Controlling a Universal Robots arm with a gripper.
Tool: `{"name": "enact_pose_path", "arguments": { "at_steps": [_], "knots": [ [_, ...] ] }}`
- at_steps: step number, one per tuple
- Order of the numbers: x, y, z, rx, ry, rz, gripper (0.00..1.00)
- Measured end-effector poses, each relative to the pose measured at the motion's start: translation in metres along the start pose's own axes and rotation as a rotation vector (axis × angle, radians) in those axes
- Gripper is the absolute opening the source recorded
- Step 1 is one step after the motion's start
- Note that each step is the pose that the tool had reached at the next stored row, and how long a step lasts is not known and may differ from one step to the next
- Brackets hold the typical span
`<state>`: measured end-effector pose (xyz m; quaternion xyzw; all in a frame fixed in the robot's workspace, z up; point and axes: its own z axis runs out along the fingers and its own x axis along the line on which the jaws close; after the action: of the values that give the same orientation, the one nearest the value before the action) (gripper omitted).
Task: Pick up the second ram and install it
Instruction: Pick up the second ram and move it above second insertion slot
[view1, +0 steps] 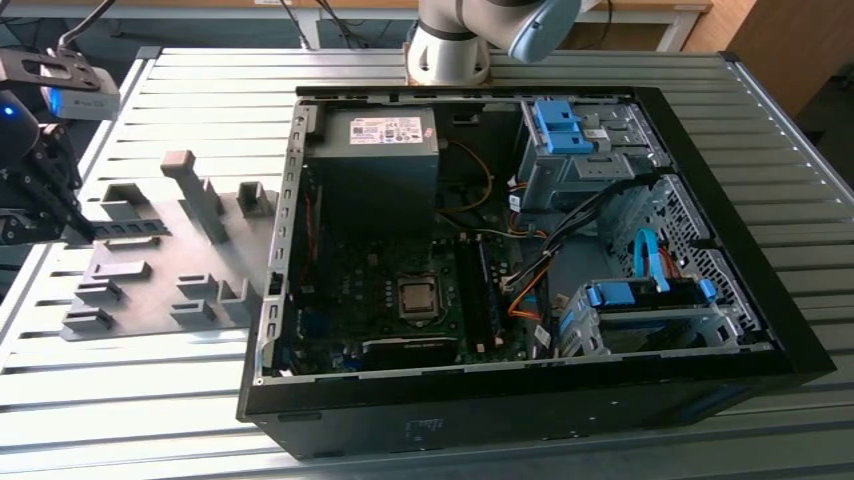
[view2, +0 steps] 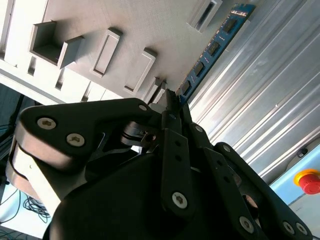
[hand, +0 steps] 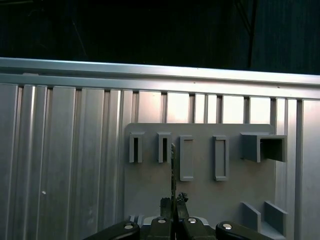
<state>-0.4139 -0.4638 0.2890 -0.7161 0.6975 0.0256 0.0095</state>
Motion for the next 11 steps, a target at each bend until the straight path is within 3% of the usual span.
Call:
{"name": "enact_pose_path", "arguments": {
  "at_steps": [11],
  "knots": [
    [-0.0001, 0.0000, -0.0020, 0.0001, 0.0000, 0.000, 0.14]
  ]
}}
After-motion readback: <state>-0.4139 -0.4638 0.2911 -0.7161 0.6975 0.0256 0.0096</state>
